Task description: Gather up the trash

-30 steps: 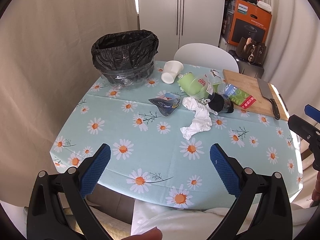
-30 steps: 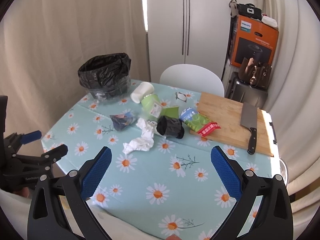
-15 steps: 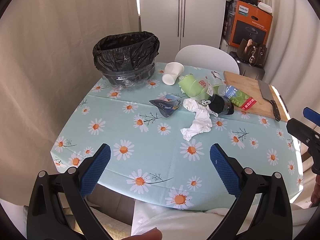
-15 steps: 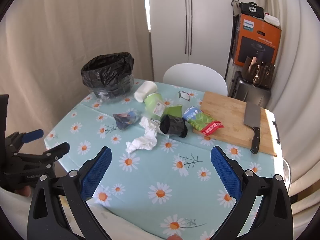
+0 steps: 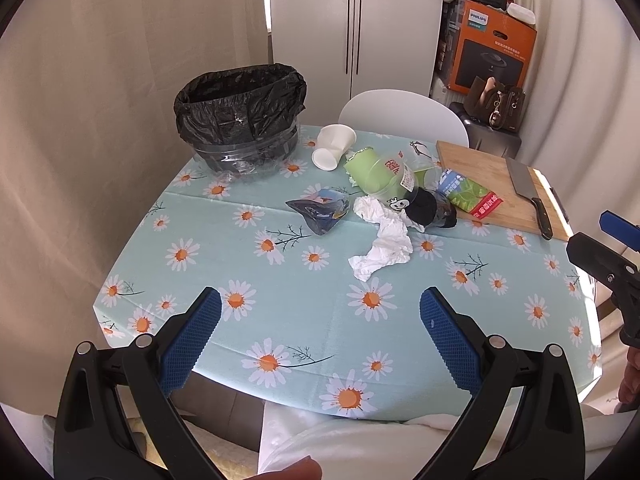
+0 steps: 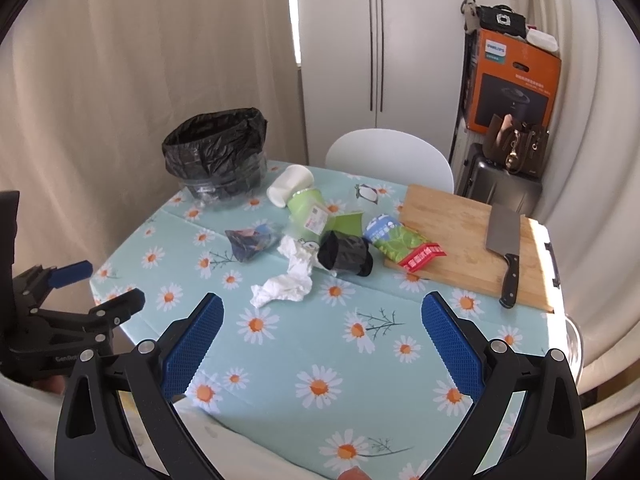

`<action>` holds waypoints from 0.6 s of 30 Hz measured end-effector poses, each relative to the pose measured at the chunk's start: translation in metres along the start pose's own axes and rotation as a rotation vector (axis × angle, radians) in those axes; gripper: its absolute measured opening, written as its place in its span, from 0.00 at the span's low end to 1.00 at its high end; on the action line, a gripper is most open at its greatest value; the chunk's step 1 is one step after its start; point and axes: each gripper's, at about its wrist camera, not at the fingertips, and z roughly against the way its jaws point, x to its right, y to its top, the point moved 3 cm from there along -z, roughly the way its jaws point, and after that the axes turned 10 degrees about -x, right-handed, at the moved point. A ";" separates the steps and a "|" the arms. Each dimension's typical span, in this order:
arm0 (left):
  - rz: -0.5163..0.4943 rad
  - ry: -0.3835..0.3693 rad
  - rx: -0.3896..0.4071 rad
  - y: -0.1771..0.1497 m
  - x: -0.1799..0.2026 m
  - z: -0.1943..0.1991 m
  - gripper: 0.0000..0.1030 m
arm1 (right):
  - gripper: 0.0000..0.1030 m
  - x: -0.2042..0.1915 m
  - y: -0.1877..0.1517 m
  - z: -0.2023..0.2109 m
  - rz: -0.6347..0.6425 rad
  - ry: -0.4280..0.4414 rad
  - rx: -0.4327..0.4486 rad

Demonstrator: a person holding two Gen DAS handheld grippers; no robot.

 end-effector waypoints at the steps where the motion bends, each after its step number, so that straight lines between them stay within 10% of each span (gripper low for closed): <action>1: -0.004 -0.002 -0.001 0.000 0.001 0.000 0.95 | 0.92 0.000 0.000 0.000 0.000 0.001 0.000; 18: 0.000 0.015 -0.050 0.002 0.002 -0.011 0.95 | 0.92 0.006 0.000 -0.010 -0.014 0.042 -0.032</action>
